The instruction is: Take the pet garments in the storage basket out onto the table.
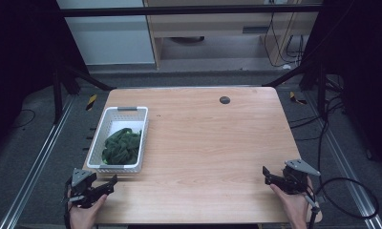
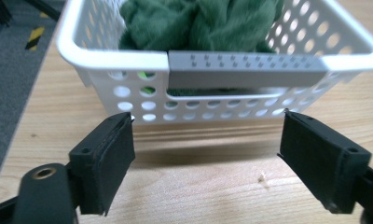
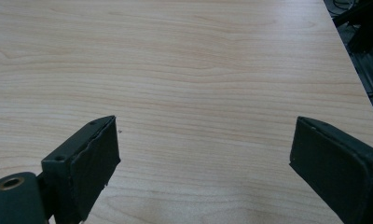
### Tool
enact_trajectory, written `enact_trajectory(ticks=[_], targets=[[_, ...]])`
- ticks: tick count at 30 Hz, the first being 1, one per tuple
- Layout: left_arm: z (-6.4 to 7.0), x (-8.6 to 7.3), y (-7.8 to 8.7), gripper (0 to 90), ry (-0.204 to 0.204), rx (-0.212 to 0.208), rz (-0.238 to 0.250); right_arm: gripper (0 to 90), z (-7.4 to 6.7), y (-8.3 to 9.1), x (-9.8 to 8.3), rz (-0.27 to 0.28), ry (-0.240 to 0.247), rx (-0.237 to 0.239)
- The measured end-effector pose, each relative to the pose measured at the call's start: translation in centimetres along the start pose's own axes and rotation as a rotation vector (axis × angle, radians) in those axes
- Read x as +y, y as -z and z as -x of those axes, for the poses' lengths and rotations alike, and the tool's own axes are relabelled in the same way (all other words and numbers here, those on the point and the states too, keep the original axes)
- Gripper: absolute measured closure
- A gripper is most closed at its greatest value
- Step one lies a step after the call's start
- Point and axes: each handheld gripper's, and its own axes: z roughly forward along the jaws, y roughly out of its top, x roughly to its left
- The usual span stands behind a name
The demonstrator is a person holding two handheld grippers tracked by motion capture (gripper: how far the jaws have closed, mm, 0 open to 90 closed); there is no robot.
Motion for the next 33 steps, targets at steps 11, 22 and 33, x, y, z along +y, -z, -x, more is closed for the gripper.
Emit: enact_trajectory(ticks=[11,22,33], targets=[[0.5,0.8,2.2,20.3,0.002,-0.032,0.053,8.6,-0.7,0.8,0.1,0.027,0.008,0.024],[0.9,2.0,3.0,19.8,-0.026,-0.046,0.077,8.8,-1.0,0.7,0.1,0.026,0.027,0.014],[0.6,4.5,3.5,19.8,-0.023,-0.070,0.111,8.1,-1.3,0.3,-0.1,0.004,0.044,0.006]])
